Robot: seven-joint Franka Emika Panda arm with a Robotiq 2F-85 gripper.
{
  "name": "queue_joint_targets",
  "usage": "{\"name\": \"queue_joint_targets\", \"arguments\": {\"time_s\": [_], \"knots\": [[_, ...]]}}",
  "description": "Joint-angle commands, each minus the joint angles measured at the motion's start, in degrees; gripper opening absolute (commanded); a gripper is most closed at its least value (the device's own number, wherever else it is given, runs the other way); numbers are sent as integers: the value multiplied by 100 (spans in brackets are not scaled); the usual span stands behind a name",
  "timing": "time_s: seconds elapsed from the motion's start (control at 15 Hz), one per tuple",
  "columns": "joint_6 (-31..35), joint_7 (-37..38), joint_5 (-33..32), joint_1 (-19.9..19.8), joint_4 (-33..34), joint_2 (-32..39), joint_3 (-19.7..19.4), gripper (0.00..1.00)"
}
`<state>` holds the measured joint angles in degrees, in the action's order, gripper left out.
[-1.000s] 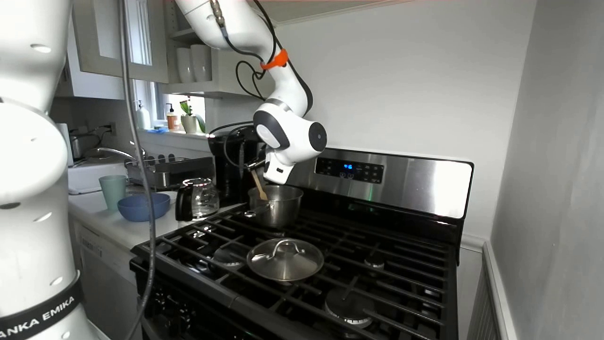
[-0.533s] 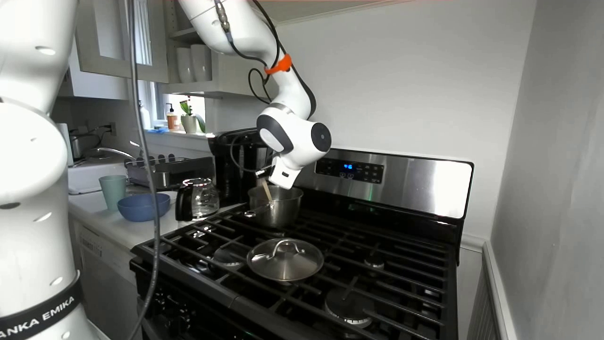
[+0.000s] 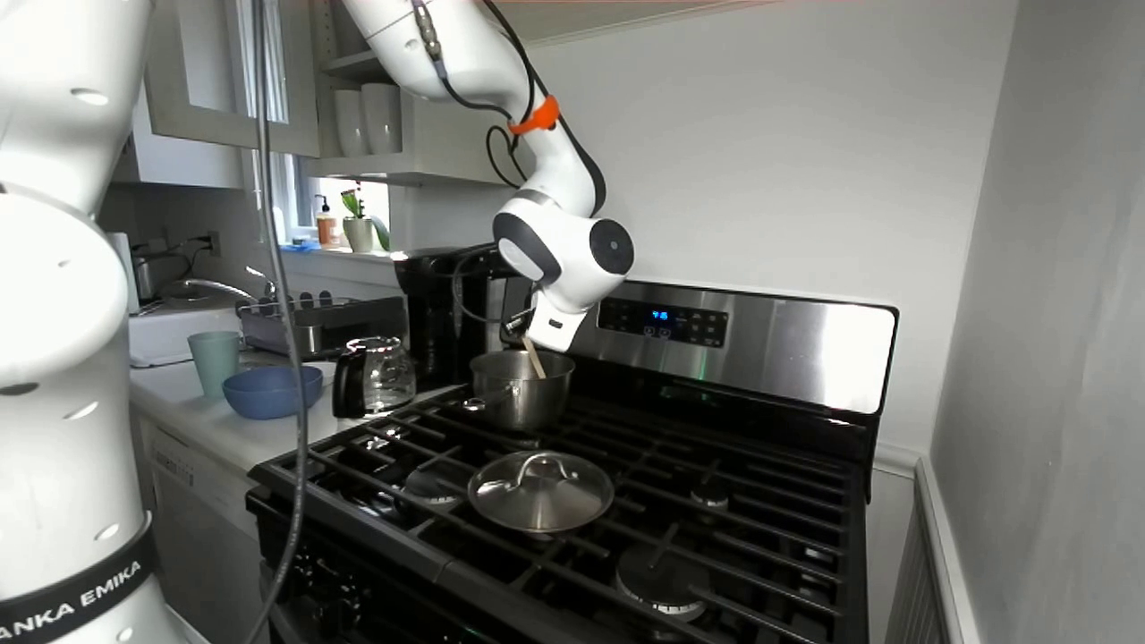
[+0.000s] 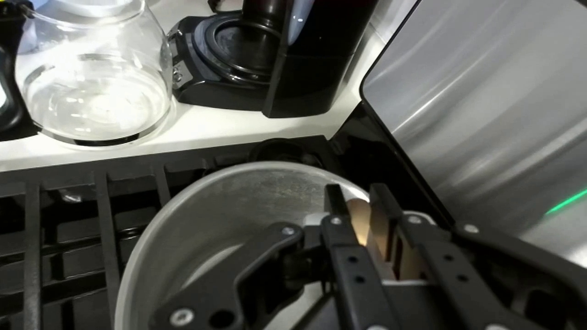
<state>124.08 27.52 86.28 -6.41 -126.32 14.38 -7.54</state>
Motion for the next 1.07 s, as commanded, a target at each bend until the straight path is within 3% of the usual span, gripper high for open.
{"name": "queue_joint_targets", "arguments": {"time_s": [0.0, 0.2, 0.6, 0.8, 1.0], "knots": [[-37, -392, 525, 21, 155, 185, 95, 5], [-269, -453, 604, 18, 128, 215, 150, 5], [-1203, 59, 35, -1, 70, 239, 123, 5], [-1323, 617, -424, 36, 81, 242, 67, 5], [-973, 1320, -947, 112, 88, 267, -18, 5]]}}
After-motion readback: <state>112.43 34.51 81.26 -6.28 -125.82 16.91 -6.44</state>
